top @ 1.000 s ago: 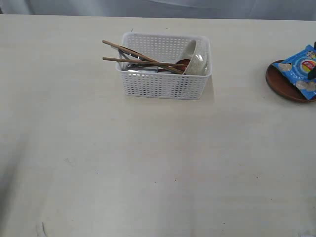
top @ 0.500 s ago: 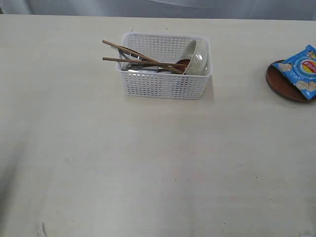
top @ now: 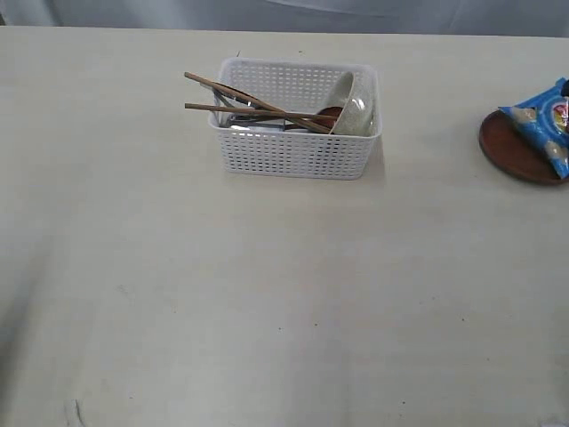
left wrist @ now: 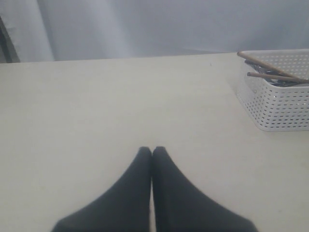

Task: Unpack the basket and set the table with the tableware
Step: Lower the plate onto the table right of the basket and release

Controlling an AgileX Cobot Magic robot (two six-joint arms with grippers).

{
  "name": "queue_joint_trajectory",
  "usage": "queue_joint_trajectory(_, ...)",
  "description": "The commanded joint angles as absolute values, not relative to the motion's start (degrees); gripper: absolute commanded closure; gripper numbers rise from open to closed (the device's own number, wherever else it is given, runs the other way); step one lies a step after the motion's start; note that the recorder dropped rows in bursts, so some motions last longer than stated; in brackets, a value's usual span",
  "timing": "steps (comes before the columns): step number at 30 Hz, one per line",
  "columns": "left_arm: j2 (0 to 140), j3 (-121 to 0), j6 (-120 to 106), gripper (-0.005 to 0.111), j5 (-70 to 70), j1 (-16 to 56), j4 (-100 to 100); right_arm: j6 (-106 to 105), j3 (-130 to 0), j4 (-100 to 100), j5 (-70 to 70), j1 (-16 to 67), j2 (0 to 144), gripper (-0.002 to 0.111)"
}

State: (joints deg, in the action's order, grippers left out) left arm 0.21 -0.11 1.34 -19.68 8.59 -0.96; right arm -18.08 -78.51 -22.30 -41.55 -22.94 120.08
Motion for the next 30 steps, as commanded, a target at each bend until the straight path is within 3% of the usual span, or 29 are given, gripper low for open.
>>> queue_joint_trajectory(1,0.0,0.0,1.35,0.107,-19.62,9.02,-1.06,-24.79,-78.54,-28.58,-44.03,-22.89,120.24,0.109)
queue_joint_trajectory(20,0.0,0.0,1.35,0.107,-19.62,9.02,-1.16,-15.42,-78.54,-16.58,-48.74,-18.47,115.76,0.107)
queue_joint_trajectory(21,0.0,0.0,1.35,0.107,-19.62,9.02,-1.16,-15.42,-78.54,-16.58,-49.59,-18.47,116.08,0.099)
queue_joint_trajectory(24,0.0,0.0,1.35,0.107,-19.62,9.02,-1.16,-12.88,-78.54,-15.34,-49.86,-18.47,116.08,0.062)
queue_joint_trajectory(30,0.0,0.0,1.35,0.107,-19.62,9.02,-1.16,-1.22,-78.65,-1.36,-49.61,-18.72,114.6,0.06)
